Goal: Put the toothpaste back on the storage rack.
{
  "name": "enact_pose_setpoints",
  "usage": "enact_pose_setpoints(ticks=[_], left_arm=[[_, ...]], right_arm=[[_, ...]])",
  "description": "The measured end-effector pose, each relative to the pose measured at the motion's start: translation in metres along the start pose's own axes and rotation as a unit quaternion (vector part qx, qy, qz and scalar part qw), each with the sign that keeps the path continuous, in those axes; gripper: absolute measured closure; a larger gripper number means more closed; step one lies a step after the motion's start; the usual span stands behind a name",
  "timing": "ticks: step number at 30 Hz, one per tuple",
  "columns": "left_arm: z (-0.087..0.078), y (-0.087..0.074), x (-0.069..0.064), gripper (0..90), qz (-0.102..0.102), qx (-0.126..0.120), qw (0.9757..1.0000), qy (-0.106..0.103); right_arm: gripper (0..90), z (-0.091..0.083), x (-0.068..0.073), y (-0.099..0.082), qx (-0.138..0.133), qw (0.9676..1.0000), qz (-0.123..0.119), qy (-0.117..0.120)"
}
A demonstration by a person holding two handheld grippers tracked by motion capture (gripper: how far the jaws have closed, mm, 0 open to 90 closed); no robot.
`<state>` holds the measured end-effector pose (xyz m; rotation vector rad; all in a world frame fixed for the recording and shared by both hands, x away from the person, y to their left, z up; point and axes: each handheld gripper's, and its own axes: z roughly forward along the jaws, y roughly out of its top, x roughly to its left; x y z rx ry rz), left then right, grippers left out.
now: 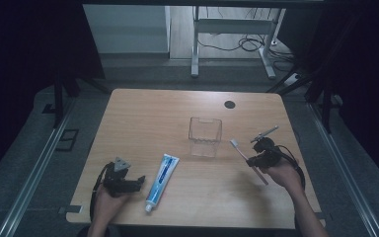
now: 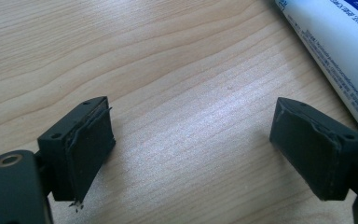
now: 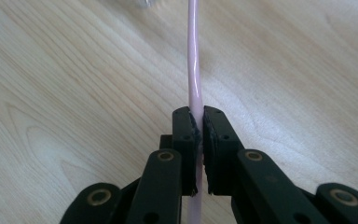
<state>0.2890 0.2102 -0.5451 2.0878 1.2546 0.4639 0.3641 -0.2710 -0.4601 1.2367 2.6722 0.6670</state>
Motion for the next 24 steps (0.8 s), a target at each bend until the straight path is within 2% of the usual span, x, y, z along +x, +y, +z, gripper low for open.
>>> enact_pose_setpoints(ticks=[7, 10, 17, 24], left_arm=[[0.0, 0.0, 0.0, 13.1, 0.0, 0.0, 1.0, 0.0], [0.0, 0.0, 0.0, 13.1, 0.0, 0.0, 1.0, 0.0], [0.0, 0.0, 0.0, 13.0, 0.0, 0.0, 1.0, 0.0], [0.0, 0.0, 0.0, 13.0, 0.001, 0.0, 1.0, 0.0]], right_arm=[[83.4, -0.014, 0.0, 0.002, -0.045, 0.999, 0.005, 0.005], [83.4, -0.017, 0.0, 0.003, -0.054, 0.9985, 0.005, 0.007], [83.4, -0.028, 0.005, 0.011, -0.095, 0.9954, 0.004, 0.011], [83.5, -0.034, 0.011, 0.019, -0.12, 0.9928, 0.0, 0.01]])
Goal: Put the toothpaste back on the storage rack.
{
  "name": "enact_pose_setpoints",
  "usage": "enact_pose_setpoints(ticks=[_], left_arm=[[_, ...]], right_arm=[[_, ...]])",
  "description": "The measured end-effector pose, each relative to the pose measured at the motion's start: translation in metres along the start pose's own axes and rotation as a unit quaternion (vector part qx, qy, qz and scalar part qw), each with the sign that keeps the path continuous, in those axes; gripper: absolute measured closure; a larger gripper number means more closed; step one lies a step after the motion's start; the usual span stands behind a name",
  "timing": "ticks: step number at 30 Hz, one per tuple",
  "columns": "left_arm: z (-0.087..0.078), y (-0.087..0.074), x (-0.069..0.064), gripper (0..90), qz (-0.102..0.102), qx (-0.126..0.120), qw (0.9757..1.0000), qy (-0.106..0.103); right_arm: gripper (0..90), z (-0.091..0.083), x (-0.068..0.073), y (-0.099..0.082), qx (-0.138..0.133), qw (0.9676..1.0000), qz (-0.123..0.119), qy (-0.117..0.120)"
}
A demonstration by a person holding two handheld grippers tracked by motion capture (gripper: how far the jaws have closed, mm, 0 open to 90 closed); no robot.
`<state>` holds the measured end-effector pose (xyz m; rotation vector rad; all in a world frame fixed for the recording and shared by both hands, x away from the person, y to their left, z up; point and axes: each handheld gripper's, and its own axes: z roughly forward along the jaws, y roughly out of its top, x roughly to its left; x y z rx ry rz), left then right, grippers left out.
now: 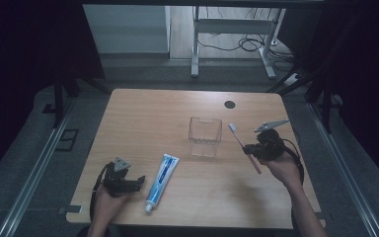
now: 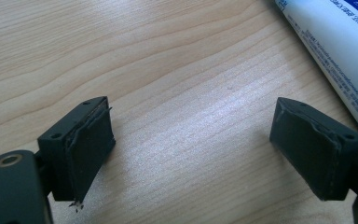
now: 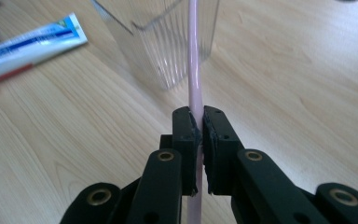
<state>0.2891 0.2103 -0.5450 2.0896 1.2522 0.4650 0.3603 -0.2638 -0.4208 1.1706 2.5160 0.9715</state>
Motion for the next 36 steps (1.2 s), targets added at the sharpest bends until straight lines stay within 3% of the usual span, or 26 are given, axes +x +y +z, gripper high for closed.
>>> enact_pose_setpoints(ticks=[36], left_arm=[[0.0, 0.0, 0.0, 13.0, 0.001, 0.0, 1.0, 0.0]], right_arm=[[83.5, 0.021, 0.021, 0.068, -0.077, 0.9967, -0.023, 0.01]])
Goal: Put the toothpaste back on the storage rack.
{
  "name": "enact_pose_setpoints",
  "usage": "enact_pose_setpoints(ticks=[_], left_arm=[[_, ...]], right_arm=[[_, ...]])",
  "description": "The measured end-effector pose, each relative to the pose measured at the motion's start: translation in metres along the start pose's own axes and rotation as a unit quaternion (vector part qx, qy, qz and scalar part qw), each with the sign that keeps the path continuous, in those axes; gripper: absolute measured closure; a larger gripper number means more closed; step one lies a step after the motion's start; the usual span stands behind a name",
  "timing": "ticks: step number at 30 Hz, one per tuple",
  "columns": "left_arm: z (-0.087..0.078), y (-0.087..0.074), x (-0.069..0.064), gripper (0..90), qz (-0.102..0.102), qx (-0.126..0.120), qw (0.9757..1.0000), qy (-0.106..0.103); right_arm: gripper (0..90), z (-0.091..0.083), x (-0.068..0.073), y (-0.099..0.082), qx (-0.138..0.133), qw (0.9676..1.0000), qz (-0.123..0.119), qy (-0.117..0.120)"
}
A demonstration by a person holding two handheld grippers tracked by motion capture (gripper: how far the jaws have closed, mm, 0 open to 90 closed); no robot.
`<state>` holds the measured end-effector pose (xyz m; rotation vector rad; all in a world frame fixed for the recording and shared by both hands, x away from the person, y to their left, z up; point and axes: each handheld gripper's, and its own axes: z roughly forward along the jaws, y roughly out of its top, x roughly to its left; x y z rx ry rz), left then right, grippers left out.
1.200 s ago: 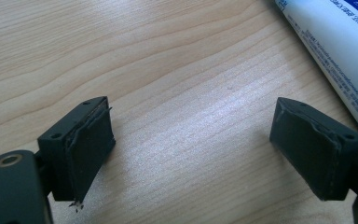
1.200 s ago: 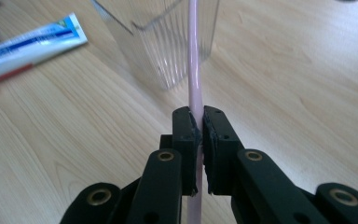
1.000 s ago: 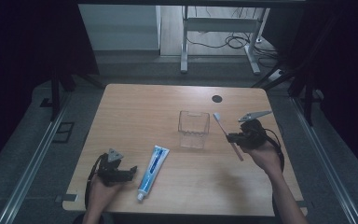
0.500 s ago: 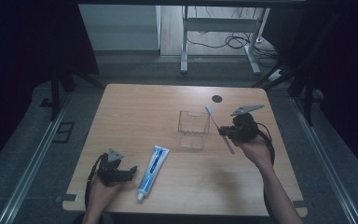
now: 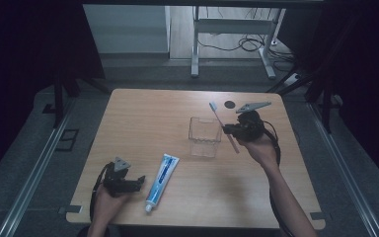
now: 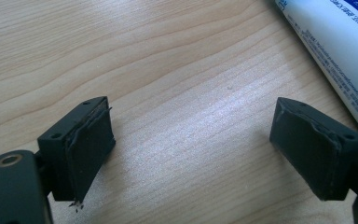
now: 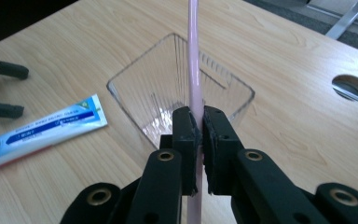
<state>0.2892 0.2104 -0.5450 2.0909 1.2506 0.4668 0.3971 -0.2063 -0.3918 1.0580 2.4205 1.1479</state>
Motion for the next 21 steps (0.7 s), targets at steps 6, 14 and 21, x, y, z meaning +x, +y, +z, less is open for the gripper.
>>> enact_pose_setpoints(ticks=[6, 14, 21], left_arm=[[0.0, 0.0, 0.0, 13.0, 0.0, 0.0, 1.0, 0.0], [0.0, 0.0, 0.0, 13.0, 0.0, 0.0, 1.0, -0.001], [0.0, 0.0, 0.0, 13.0, 0.0, 0.0, 1.0, -0.001]], right_arm=[[83.5, 0.006, 0.001, 0.012, -0.008, 1.0, 0.0, 0.004], [83.5, 0.015, 0.004, 0.027, -0.023, 0.9997, -0.001, 0.005], [83.5, 0.024, 0.007, 0.037, -0.039, 0.9992, -0.002, 0.007]])
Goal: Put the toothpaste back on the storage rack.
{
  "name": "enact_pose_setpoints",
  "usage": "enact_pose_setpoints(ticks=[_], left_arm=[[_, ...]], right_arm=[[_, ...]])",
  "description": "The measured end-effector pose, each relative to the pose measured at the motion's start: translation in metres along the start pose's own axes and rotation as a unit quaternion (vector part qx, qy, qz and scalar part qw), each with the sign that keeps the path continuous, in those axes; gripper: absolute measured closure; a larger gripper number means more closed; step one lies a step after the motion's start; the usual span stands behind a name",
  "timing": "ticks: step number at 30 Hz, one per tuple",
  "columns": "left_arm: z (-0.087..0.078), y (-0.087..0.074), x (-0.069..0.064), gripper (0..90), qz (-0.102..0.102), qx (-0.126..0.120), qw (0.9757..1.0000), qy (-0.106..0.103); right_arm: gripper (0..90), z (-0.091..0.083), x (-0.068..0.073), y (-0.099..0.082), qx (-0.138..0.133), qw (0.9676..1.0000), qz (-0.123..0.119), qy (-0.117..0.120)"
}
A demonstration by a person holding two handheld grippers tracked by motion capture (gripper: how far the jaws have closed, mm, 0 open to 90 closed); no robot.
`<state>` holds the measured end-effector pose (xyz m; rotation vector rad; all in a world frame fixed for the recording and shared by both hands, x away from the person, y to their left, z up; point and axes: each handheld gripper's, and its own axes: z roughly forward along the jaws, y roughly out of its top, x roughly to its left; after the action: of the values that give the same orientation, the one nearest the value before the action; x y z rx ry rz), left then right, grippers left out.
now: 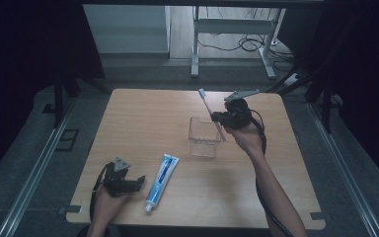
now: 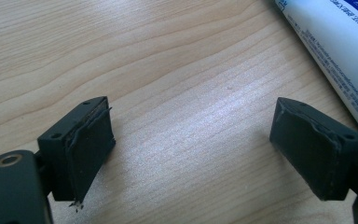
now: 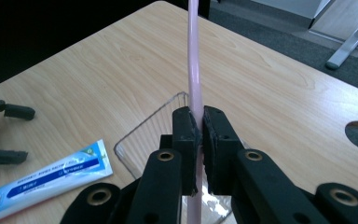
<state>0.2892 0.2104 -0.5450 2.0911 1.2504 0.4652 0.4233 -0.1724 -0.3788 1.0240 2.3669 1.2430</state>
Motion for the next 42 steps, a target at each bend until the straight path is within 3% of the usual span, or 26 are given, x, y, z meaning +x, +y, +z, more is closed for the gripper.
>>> enact_pose_setpoints(ticks=[14, 24, 42], left_arm=[[0.0, 0.0, 0.0, 13.0, 0.0, 0.0, 1.0, 0.0], [0.0, 0.0, 0.0, 13.0, 0.0, 0.0, 1.0, 0.0], [0.0, 0.0, 0.0, 13.0, 0.0, 0.0, 1.0, 0.0]], right_arm=[[83.5, 0.029, 0.001, 0.001, -0.004, 1.0, -0.002, -0.008], [83.4, 0.047, -0.006, -0.014, 0.015, 0.9998, 0.003, -0.011], [82.5, 0.07, 0.0, -0.034, 0.065, 0.9979, 0.002, -0.002]])
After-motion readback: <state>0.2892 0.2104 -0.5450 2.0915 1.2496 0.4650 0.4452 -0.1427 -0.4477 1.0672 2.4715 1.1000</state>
